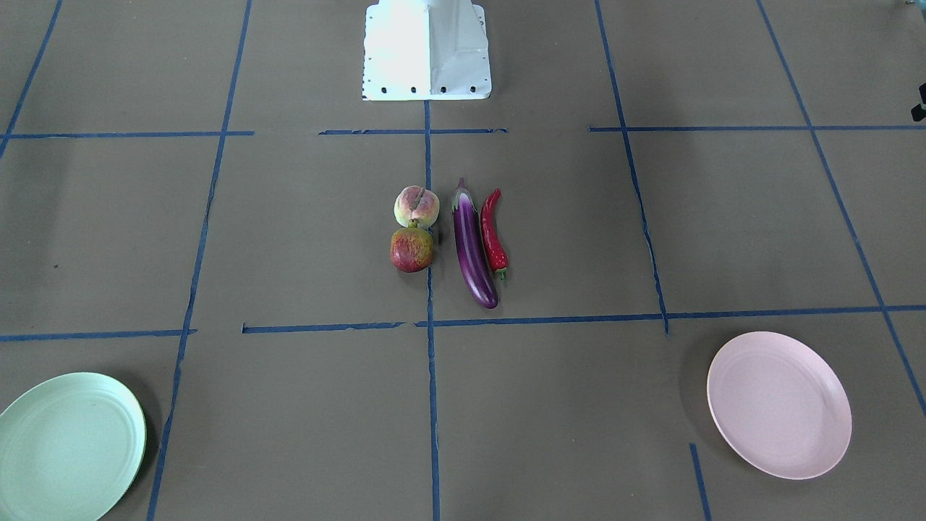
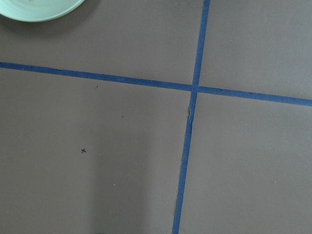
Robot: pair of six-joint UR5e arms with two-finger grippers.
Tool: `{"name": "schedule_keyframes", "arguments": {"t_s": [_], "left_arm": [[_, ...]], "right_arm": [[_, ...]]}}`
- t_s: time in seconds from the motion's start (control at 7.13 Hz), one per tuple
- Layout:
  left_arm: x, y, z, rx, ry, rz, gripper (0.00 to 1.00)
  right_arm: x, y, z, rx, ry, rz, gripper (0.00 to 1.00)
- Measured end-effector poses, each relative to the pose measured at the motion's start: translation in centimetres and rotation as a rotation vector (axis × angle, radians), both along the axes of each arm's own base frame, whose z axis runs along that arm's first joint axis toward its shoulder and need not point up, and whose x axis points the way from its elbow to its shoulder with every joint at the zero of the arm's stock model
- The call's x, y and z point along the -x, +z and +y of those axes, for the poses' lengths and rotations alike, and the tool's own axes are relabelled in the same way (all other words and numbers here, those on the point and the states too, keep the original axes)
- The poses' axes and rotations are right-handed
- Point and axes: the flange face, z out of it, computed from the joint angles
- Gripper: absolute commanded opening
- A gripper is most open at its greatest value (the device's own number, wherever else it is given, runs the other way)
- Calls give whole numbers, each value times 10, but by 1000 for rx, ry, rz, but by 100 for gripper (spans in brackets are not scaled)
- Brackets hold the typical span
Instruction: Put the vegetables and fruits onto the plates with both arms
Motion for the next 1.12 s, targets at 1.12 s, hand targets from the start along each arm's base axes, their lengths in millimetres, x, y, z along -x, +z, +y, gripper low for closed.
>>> {"name": "schedule_keyframes", "arguments": {"t_s": [1.12], "left_arm": [[-3,-3,-2,-8,6,3,100]], "right_arm": [[150,-139,-74,-145,-52,-75,100]]}}
